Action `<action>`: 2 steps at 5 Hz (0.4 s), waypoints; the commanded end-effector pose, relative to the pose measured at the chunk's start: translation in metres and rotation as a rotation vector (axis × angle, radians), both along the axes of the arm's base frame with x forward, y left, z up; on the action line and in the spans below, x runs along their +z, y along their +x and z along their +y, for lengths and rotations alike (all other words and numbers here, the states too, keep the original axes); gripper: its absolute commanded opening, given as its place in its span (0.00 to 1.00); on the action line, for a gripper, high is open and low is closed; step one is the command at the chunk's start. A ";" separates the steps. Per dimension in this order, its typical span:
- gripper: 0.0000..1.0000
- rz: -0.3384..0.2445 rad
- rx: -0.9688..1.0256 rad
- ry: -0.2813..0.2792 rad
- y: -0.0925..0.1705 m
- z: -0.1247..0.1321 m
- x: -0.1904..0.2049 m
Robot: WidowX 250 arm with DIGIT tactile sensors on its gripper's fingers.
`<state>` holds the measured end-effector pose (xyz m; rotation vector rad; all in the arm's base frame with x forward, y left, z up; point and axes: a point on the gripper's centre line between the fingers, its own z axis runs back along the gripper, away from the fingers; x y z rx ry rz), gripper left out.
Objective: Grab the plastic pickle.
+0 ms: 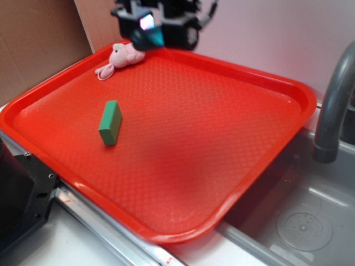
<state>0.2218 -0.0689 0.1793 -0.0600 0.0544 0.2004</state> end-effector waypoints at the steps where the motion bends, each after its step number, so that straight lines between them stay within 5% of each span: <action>1: 0.00 -0.126 0.063 -0.102 -0.021 0.031 0.059; 2: 0.00 -0.042 0.042 -0.095 -0.012 0.035 0.058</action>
